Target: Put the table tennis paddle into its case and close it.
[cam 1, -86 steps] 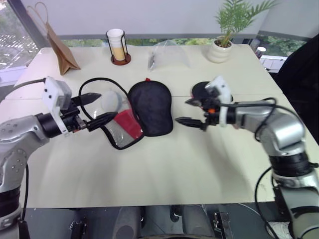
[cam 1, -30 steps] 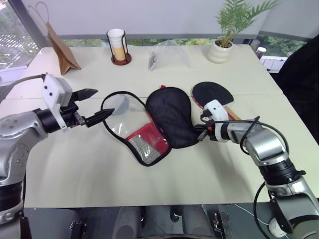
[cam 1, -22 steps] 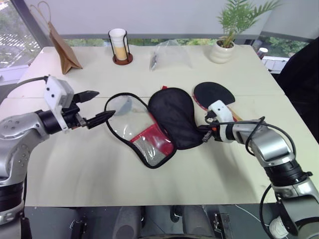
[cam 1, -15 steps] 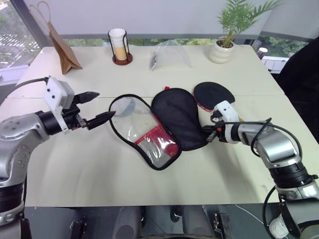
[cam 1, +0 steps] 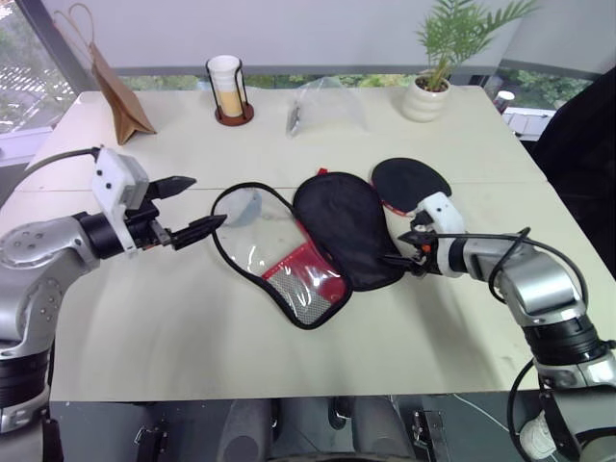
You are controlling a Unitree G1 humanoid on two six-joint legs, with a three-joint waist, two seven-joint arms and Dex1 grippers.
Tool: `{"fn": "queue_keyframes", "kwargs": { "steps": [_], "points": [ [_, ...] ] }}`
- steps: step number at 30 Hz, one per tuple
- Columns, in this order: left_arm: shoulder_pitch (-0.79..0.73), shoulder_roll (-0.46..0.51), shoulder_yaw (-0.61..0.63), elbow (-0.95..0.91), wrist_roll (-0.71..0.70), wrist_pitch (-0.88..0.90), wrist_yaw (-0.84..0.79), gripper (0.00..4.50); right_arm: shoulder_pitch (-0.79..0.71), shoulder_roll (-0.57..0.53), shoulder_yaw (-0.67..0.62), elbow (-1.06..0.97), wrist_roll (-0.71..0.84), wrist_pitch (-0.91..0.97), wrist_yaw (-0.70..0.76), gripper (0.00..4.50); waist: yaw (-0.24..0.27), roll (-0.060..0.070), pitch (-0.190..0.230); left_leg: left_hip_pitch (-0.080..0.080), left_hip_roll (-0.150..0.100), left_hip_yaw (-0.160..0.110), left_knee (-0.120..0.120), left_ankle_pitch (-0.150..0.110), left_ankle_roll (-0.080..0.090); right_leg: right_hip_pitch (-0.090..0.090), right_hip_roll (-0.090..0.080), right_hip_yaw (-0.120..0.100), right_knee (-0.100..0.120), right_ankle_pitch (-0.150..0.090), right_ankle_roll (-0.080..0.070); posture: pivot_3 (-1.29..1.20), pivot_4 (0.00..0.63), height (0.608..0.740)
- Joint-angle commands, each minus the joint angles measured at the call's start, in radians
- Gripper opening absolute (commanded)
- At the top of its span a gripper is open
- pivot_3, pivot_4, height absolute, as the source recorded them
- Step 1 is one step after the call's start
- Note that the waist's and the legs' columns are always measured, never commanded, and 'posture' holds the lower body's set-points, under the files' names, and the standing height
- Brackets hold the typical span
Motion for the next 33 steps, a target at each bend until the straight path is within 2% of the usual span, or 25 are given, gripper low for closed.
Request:
{"fn": "queue_keyframes", "kwargs": {
  "steps": [1,9,13,26,28,30,33],
  "points": [
    [-0.018,-0.002,0.004,-0.018,0.001,-0.022,-0.001,4.50,-0.094,-0.054,-0.096,0.009,0.013,-0.023,0.007,4.43,0.000,0.000,0.000,0.000,0.000,0.000,0.000,0.000,0.000,0.000,0.000,0.000,0.000,0.000,0.000,0.00,0.150,0.735],
    [-0.036,-0.014,-0.008,-0.011,0.008,-0.023,-0.003,4.50,-0.210,-0.144,-0.116,0.309,-0.057,-0.127,0.008,4.43,0.001,0.000,0.000,-0.001,-0.002,0.000,0.000,0.000,0.000,0.000,0.000,0.000,-0.001,0.000,0.000,0.00,0.150,0.735],
    [-0.042,-0.010,-0.006,-0.011,0.001,-0.017,-0.011,4.50,-0.223,-0.137,-0.100,0.424,-0.076,-0.142,0.018,4.43,-0.001,0.000,0.000,-0.001,-0.002,0.000,0.000,0.000,0.000,0.000,0.000,0.000,-0.001,0.000,0.000,0.00,0.150,0.735],
    [-0.053,0.002,0.000,-0.013,-0.025,-0.004,-0.055,4.50,-0.252,-0.078,-0.018,0.618,-0.138,-0.209,0.083,4.43,-0.002,0.000,0.000,0.000,-0.002,0.000,0.000,0.000,0.000,0.000,0.000,0.000,0.000,0.000,0.000,0.00,0.150,0.735],
    [-0.054,0.002,0.000,-0.013,-0.024,-0.004,-0.054,4.50,-0.264,-0.066,-0.015,0.656,-0.144,-0.221,0.085,3.92,-0.003,0.000,0.000,0.000,-0.002,0.000,0.000,0.000,0.000,0.000,0.000,0.000,0.000,0.000,0.000,0.00,0.150,0.735],
    [-0.053,0.002,-0.001,-0.015,-0.023,-0.004,-0.053,4.50,-0.274,-0.059,-0.009,0.689,-0.156,-0.242,0.085,3.15,-0.003,0.000,0.000,0.000,-0.002,0.000,0.000,0.000,0.000,0.000,0.000,0.000,0.000,0.000,0.000,0.00,0.150,0.735],
    [-0.052,0.001,-0.001,-0.017,-0.023,-0.003,-0.051,4.50,-0.283,-0.056,-0.004,0.715,-0.164,-0.257,0.095,1.62,-0.002,0.000,0.000,0.000,-0.002,0.000,0.000,0.000,0.000,0.000,0.000,0.000,0.000,0.000,0.000,0.00,0.150,0.735]
  ]
}}
